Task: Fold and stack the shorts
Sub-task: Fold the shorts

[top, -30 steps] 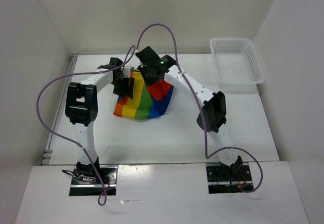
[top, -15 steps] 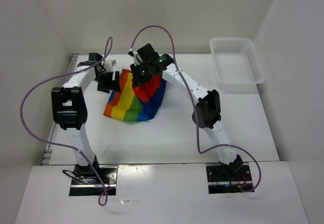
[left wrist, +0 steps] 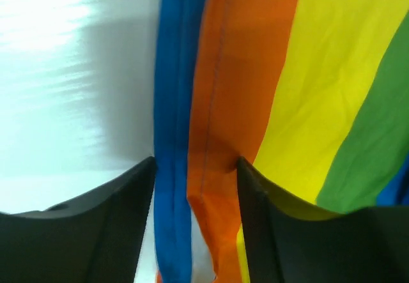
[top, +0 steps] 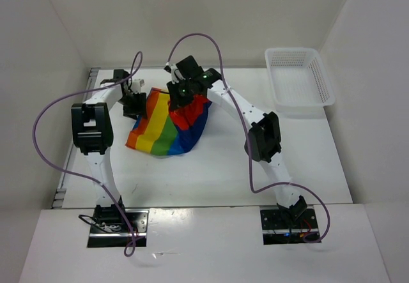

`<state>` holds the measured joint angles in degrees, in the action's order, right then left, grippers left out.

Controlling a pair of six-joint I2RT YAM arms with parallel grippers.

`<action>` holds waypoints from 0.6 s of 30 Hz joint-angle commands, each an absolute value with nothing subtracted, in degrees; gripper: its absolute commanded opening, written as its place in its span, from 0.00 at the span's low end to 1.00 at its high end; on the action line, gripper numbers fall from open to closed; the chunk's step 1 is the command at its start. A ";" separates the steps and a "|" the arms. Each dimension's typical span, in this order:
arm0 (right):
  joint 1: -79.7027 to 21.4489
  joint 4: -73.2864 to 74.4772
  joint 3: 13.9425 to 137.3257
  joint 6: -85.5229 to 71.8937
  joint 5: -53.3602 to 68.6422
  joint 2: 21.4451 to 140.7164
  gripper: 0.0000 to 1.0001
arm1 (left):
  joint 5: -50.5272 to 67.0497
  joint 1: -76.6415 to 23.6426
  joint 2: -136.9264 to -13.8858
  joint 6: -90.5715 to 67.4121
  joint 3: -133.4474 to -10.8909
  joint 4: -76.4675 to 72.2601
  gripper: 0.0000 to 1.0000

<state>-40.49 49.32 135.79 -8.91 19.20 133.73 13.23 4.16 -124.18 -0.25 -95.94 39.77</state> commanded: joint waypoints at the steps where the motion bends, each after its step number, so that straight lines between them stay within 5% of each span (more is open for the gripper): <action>1: -37.46 48.43 132.91 -7.73 17.93 127.10 0.00 | 16.85 4.57 -128.50 0.00 -96.67 41.39 0.53; 4: -35.08 48.43 128.26 -6.42 18.81 123.32 0.00 | 24.07 0.54 -128.50 0.00 -97.38 41.40 0.31; 7: -31.04 48.43 124.29 -5.10 16.79 119.19 0.00 | 28.99 -4.91 -128.50 0.00 -97.91 41.92 0.23; 13: -28.48 47.91 126.47 -3.78 18.09 120.48 0.00 | 38.93 -10.63 -127.27 0.00 -92.82 38.32 0.25; 18: -32.94 47.90 128.58 -3.35 24.33 125.50 0.00 | 36.22 -10.63 -123.23 0.00 -90.45 34.90 0.36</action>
